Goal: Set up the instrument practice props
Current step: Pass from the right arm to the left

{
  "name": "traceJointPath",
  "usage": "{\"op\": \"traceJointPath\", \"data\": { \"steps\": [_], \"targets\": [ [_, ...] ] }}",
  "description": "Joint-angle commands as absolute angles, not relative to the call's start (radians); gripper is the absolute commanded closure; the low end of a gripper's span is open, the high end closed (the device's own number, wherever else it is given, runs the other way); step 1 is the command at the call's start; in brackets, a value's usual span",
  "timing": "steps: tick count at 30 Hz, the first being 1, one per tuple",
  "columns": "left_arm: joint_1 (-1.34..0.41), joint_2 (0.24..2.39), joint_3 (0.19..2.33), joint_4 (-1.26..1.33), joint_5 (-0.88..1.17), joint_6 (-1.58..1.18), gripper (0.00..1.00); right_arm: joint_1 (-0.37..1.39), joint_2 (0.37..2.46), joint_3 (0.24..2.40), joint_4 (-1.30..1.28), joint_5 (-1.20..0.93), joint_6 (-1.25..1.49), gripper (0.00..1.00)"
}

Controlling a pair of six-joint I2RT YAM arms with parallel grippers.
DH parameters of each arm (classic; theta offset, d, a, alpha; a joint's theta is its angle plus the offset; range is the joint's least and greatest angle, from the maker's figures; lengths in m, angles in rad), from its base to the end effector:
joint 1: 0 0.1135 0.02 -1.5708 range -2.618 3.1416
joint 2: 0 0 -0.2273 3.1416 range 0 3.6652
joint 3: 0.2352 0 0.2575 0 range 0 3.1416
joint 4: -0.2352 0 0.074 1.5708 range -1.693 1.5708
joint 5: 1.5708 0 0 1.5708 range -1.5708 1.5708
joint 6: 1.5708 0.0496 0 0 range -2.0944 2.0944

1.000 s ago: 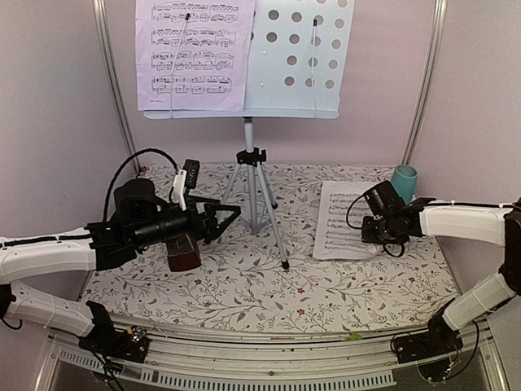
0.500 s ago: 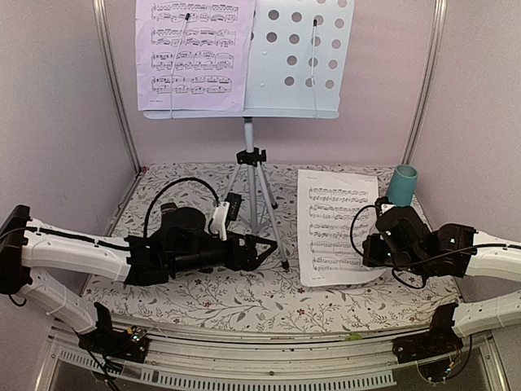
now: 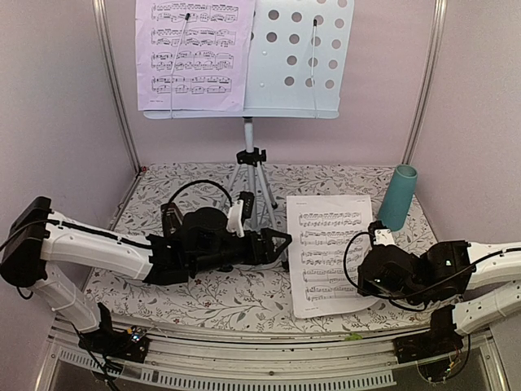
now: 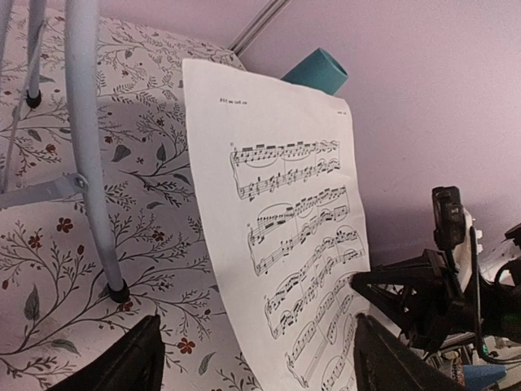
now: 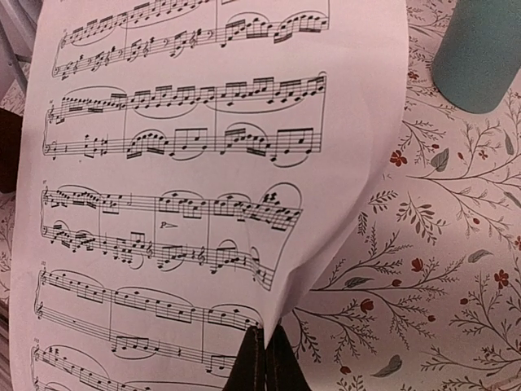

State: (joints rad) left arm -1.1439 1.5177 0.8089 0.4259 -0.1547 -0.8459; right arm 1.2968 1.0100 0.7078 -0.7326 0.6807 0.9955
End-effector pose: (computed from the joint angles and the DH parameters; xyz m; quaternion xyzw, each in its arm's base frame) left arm 0.1540 -0.3202 0.1887 0.0725 0.7954 -0.4684 0.3778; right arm 0.0878 0.1971 0.1920 -0.0490 0.9120 0.0948 0.3962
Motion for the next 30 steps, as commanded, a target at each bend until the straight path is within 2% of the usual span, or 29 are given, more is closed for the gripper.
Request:
{"op": "traceJointPath", "data": {
  "steps": [1, 10, 16, 22, 26, 30],
  "targets": [
    [-1.163, 1.543, 0.829, 0.460, -0.178, -0.877, 0.20, 1.317, 1.016, 0.735, -0.732, 0.726, 1.018, 1.00],
    [-1.167, 1.605, 0.871, 0.466, -0.172, -0.887, 0.23, 1.324, 1.026, 0.755, -0.705, 0.726, 0.978, 1.00],
    [-1.159, 1.653, 0.881, 0.511, -0.158, -0.915, 0.31, 1.324, 1.008, 0.753, -0.691, 0.718, 0.960, 1.00],
    [-1.154, 1.676, 0.894, 0.576, -0.119, -0.924, 0.45, 1.324, 1.001, 0.753, -0.688, 0.716, 0.950, 1.00],
    [-1.150, 1.679, 0.877, 0.641, -0.101, -0.931, 0.58, 1.324, 0.989, 0.757, -0.687, 0.716, 0.935, 1.00],
    [-1.147, 1.686, 0.881, 0.684, -0.070, -0.922, 0.66, 1.324, 0.972, 0.758, -0.683, 0.715, 0.927, 1.00]
  ]
}}
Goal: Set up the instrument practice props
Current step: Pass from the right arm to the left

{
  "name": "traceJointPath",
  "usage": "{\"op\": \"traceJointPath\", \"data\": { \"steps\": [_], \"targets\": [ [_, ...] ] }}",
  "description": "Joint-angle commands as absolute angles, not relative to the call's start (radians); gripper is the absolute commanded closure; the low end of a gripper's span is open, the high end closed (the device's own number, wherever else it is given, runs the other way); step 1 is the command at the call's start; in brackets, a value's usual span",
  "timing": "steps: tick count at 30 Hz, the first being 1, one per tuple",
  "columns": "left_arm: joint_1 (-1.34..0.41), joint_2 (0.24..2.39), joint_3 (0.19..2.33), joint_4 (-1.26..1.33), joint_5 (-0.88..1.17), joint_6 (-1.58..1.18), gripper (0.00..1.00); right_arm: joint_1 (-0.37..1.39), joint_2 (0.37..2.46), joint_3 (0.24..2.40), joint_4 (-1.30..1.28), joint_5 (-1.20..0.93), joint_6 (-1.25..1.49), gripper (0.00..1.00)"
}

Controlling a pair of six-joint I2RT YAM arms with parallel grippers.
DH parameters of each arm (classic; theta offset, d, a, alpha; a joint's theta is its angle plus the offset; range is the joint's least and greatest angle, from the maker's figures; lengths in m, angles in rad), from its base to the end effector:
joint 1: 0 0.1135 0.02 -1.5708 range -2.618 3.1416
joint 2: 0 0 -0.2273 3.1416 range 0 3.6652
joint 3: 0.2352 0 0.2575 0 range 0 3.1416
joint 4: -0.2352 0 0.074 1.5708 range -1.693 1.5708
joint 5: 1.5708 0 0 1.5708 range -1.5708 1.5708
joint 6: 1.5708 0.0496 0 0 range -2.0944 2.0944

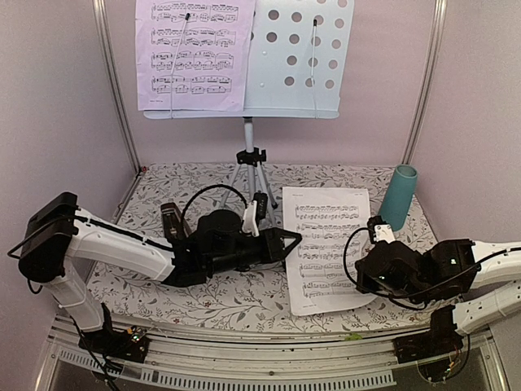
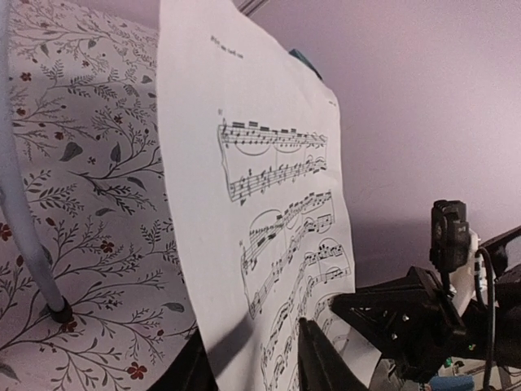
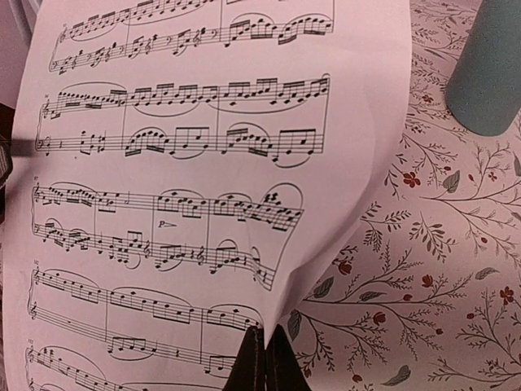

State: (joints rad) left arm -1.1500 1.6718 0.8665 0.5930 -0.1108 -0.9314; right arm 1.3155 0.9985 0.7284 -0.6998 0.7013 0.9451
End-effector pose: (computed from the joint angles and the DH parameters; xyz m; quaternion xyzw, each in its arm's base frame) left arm 0.1603 -0.3448 0.1747 0.0502 0.7760 -0.5194 0.3543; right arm 0.0859 0.2024 0.2033 -0.0653 0.9005 0.1115 0.4153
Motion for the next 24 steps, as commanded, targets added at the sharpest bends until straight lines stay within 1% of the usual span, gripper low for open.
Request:
{"op": "traceJointPath", "data": {
  "steps": [1, 3, 4, 5, 6, 7, 8, 11, 13, 14, 19, 21, 24],
  "targets": [
    [-1.147, 1.688, 0.885, 0.688, -0.062, -0.919, 0.70, 1.324, 0.966, 0.759, -0.682, 0.714, 0.924, 1.00],
    [-1.147, 1.688, 0.889, 0.702, -0.044, -0.895, 0.85, 1.324, 0.957, 0.760, -0.679, 0.712, 0.917, 0.99],
    [-1.147, 1.686, 0.892, 0.700, -0.035, -0.883, 0.88, 1.323, 0.953, 0.761, -0.678, 0.711, 0.913, 0.98],
    [-1.147, 1.684, 0.896, 0.696, -0.029, -0.868, 0.95, 1.324, 0.948, 0.760, -0.677, 0.712, 0.909, 0.98],
    [-1.147, 1.680, 0.900, 0.687, -0.025, -0.855, 1.00, 1.323, 0.943, 0.760, -0.676, 0.712, 0.906, 0.96],
    [-1.146, 1.674, 0.904, 0.678, -0.020, -0.840, 1.00, 1.324, 0.940, 0.761, -0.673, 0.710, 0.903, 0.94],
    [-1.147, 1.665, 0.908, 0.669, -0.014, -0.819, 1.00, 1.324, 0.936, 0.763, -0.671, 0.711, 0.898, 0.89],
    [-1.146, 1.617, 0.915, 0.628, 0.023, -0.722, 1.00, 1.323, 0.916, 0.767, -0.667, 0.711, 0.875, 0.62],
    [-1.146, 1.569, 0.919, 0.570, 0.050, -0.627, 1.00, 1.324, 0.887, 0.766, -0.644, 0.711, 0.848, 0.46],
    [-1.147, 1.529, 0.920, 0.536, 0.061, -0.577, 1.00, 1.324, 0.867, 0.764, -0.626, 0.709, 0.832, 0.40],
    [-1.147, 1.355, 0.901, 0.415, 0.109, -0.412, 1.00, 1.322, 0.747, 0.761, -0.508, 0.690, 0.684, 0.16],
    [-1.147, 1.294, 0.904, 0.378, 0.121, -0.386, 1.00, 1.321, 0.686, 0.747, -0.411, 0.635, 0.569, 0.09],
    [-1.146, 1.231, 0.933, 0.319, 0.147, -0.364, 1.00, 1.321, 0.593, 0.718, -0.249, 0.502, 0.436, 0.02]
  ]
}}
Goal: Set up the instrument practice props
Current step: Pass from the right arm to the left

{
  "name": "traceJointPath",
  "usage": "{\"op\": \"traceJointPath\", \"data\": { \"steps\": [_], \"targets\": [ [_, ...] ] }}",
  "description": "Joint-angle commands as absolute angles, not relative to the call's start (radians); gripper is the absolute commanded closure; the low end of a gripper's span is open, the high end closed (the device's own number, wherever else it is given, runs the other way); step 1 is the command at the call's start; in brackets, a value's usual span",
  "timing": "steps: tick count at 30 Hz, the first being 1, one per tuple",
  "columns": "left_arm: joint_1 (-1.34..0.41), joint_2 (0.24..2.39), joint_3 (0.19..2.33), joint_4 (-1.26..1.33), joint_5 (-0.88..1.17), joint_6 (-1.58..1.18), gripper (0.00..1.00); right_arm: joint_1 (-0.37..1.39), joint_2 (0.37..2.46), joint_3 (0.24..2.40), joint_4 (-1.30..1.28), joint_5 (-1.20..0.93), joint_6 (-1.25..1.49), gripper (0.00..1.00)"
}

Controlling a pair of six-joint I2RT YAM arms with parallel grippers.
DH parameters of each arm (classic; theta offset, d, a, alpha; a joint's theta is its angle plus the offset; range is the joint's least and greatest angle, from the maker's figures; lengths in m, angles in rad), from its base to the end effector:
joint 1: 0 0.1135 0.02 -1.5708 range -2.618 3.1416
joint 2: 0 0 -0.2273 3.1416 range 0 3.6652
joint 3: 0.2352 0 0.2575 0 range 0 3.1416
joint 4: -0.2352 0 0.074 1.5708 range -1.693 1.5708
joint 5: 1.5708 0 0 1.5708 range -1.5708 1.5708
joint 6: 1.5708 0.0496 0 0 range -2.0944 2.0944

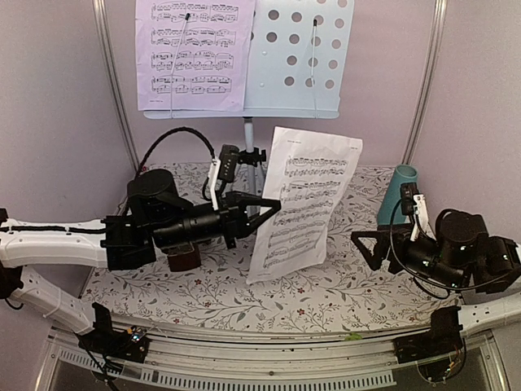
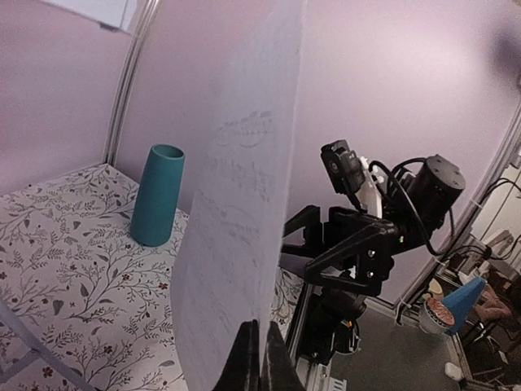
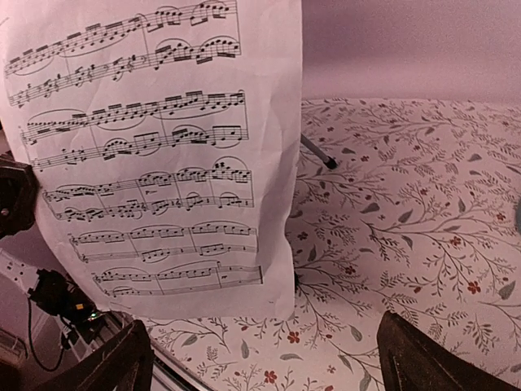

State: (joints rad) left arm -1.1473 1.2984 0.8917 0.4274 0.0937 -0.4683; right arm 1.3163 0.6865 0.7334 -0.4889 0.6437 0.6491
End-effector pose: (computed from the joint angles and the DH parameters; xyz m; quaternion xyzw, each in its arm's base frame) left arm 0.1338 -0.3082 0.2910 0.2643 0.6479 -0.5384 0.4695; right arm 0.0777 0.1805 0.2806 -0.1026 0.8127 0.2739 0.5039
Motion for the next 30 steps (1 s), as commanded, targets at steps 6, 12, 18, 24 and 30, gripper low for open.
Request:
{"op": "traceJointPath", "data": {
  "steps": [6, 12, 18, 24, 30],
  "targets": [
    [-1.141, 1.156, 1.030, 0.250, 0.179, -0.350, 1.00, 1.321, 0.540, 0.711, -0.007, 0.314, 0.170, 0.01],
    [-1.135, 1.136, 1.164, 0.164, 0.209, -0.302, 1.00, 1.250, 0.688, 0.816, 0.037, 0.219, 0.072, 0.01],
    [-1.118, 1.162, 1.299, 0.070, 0.228, -0.249, 1.00, 1.041, 0.758, 0.876, 0.094, -0.049, 0.111, 0.01],
    [-1.056, 1.176, 1.390, 0.028, 0.290, -0.247, 1.00, 0.900, 0.842, 0.970, 0.118, -0.327, 0.144, 0.01],
    [-0.974, 1.211, 1.476, -0.010, 0.361, -0.271, 1.00, 0.791, 0.939, 1.083, 0.142, -0.549, 0.185, 0.22]
  ]
}}
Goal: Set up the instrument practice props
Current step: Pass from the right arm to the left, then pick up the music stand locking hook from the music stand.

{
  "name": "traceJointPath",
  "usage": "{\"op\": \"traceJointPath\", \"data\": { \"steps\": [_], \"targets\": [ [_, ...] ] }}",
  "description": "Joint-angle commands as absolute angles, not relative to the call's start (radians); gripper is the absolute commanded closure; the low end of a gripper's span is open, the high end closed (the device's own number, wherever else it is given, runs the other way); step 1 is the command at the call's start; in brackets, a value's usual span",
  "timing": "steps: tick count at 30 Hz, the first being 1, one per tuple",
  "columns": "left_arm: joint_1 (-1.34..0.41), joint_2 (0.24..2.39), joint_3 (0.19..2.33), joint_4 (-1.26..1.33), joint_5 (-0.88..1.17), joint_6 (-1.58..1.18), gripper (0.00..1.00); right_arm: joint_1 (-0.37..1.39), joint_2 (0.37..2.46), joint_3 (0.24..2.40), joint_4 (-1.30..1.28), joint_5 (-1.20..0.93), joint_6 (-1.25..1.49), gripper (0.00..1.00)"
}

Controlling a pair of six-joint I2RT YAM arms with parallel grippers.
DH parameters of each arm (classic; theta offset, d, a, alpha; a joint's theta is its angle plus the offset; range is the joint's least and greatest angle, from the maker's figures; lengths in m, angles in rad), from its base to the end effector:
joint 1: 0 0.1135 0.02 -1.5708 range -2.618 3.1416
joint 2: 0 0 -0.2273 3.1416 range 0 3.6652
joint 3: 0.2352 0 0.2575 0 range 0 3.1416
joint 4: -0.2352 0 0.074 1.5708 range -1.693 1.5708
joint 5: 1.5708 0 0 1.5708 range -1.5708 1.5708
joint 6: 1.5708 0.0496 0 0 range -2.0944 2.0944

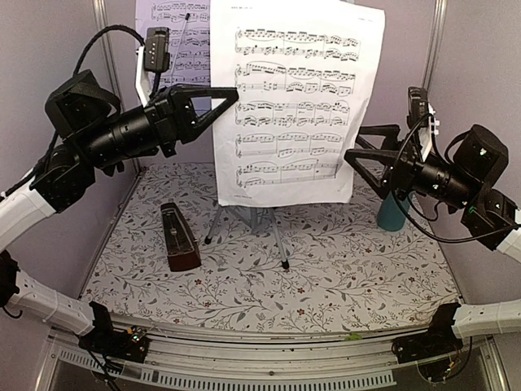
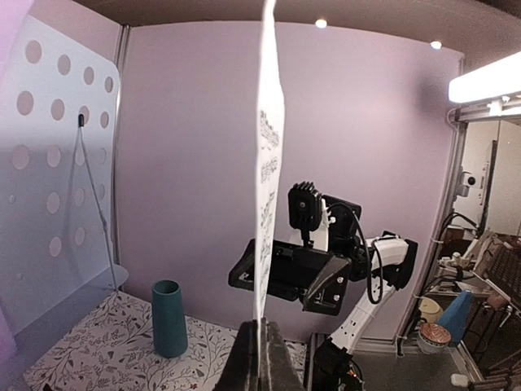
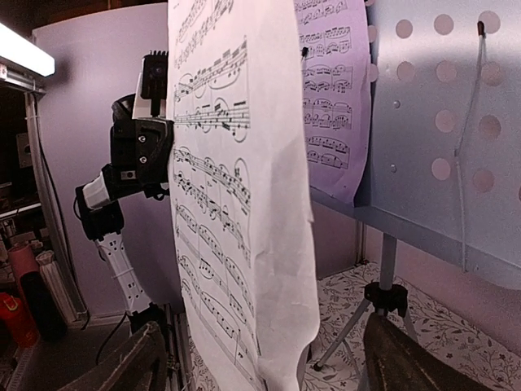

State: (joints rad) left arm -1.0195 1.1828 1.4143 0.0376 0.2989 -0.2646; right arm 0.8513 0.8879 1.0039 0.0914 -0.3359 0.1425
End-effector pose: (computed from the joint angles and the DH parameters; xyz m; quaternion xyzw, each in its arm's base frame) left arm 0.1347 -0.2470 0.4720 0.3309 0.5133 -0.5434 0.5760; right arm 0.1436 0.1887 0.4033 -0.3373 0.5376 0.4575 0.6228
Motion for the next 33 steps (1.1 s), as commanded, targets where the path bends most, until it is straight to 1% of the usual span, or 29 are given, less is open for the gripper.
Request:
{"op": "traceJointPath", "data": {
  "steps": [1, 2, 5, 9, 12, 13, 14, 15, 20, 23, 25, 29, 32, 33],
  "targets": [
    [-0.965, 1.220, 1.491, -0.020, 0.364, -0.270, 1.00, 0.781, 0.955, 1.100, 0.144, -0.567, 0.191, 0.28],
    [-0.956, 1.228, 1.505, -0.024, 0.367, -0.269, 1.00, 0.773, 0.972, 1.116, 0.143, -0.577, 0.197, 0.39],
    [-0.934, 1.247, 1.534, -0.022, 0.387, -0.268, 1.00, 0.754, 1.019, 1.168, 0.124, -0.582, 0.201, 0.67],
    [-0.910, 1.265, 1.569, -0.031, 0.394, -0.256, 1.00, 0.730, 1.062, 1.219, 0.083, -0.522, 0.195, 1.00],
    [-0.898, 1.271, 1.588, -0.027, 0.385, -0.247, 1.00, 0.729, 1.078, 1.263, 0.066, -0.445, 0.174, 1.00],
    [-0.897, 1.272, 1.594, -0.025, 0.377, -0.240, 1.00, 0.730, 1.085, 1.271, 0.066, -0.433, 0.169, 0.92],
    [-0.897, 1.273, 1.598, -0.022, 0.362, -0.233, 1.00, 0.730, 1.094, 1.282, 0.066, -0.402, 0.165, 0.75],
    [-0.896, 1.272, 1.604, -0.018, 0.336, -0.224, 1.00, 0.730, 1.104, 1.293, 0.064, -0.386, 0.163, 0.66],
    [-0.895, 1.235, 1.599, 0.014, 0.125, -0.246, 1.00, 0.729, 1.159, 1.348, 0.066, -0.256, 0.123, 0.47],
    [-0.895, 1.215, 1.593, 0.028, 0.069, -0.264, 1.00, 0.730, 1.201, 1.376, 0.073, -0.176, 0.104, 0.41],
    [-0.896, 1.209, 1.594, 0.026, 0.052, -0.265, 1.00, 0.729, 1.229, 1.401, 0.069, -0.144, 0.091, 0.39],
    [-0.895, 1.191, 1.599, 0.017, 0.008, -0.243, 1.00, 0.729, 1.277, 1.444, 0.070, -0.100, 0.079, 0.39],
    [-0.895, 1.167, 1.588, 0.039, -0.040, -0.231, 1.00, 0.730, 1.322, 1.487, 0.060, -0.076, 0.070, 0.42],
    [-0.895, 1.160, 1.586, 0.048, -0.061, -0.222, 1.00, 0.731, 1.335, 1.503, 0.058, -0.067, 0.069, 0.44]
  ]
}}
